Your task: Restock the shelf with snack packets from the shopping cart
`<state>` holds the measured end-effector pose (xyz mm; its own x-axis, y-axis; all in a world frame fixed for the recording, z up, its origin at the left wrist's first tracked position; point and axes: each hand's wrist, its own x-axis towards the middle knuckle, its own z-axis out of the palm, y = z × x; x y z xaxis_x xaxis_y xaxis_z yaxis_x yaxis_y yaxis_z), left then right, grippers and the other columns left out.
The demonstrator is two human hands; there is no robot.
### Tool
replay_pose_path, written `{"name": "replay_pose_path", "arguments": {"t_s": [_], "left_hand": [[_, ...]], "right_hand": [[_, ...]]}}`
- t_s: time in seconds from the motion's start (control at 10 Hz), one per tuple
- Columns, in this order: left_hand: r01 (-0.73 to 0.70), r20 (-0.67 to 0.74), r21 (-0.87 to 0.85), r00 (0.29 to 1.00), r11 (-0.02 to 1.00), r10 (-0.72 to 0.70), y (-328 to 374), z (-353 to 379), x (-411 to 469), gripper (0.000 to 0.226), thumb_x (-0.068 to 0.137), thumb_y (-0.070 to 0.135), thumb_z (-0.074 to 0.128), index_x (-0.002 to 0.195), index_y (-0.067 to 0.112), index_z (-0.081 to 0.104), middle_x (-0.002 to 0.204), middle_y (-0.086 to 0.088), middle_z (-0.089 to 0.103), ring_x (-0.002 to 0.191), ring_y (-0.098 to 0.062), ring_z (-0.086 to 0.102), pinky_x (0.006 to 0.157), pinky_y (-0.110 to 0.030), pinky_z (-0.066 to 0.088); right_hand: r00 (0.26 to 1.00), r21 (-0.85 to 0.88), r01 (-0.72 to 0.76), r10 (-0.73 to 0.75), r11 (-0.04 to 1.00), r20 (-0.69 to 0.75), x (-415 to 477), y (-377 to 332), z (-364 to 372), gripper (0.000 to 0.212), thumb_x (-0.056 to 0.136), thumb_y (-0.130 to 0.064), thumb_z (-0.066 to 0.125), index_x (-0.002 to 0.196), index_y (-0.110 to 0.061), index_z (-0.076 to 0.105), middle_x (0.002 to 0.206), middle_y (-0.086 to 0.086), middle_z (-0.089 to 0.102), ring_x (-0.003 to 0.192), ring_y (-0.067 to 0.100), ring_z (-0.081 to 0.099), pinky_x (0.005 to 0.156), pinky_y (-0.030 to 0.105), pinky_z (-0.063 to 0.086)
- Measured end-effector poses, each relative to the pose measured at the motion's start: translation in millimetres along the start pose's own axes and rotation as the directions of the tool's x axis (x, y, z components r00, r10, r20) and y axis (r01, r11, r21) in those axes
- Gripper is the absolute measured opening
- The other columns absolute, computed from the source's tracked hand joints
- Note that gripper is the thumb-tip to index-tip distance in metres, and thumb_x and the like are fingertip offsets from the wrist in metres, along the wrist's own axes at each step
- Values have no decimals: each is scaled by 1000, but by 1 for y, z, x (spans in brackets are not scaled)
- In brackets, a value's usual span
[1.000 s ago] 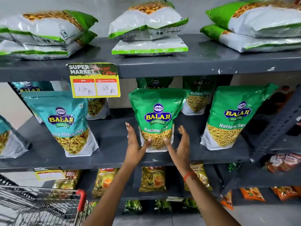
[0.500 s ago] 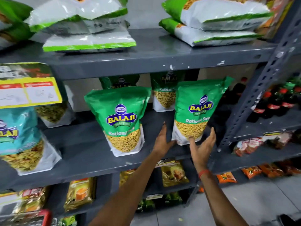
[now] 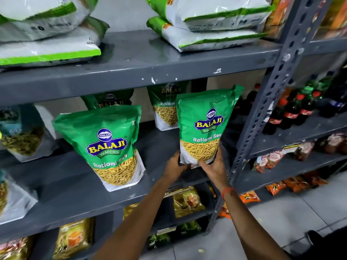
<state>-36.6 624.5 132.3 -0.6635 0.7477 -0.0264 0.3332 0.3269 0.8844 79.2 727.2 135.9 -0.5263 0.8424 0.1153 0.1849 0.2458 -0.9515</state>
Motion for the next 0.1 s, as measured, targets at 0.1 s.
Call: {"name": "replay_pose_path", "arguments": {"t_s": [0.1], "left_hand": [[17, 0, 7, 1000, 1000, -17, 8, -9, -15, 80, 79, 16, 69, 143, 11, 22, 146, -12, 40, 133, -29, 41, 92, -17, 35]], "right_hand": [[992, -72, -36, 27, 997, -122, -27, -10, 12, 92, 75, -21, 73, 146, -10, 17, 151, 12, 29, 137, 23, 31, 109, 35, 29]]}}
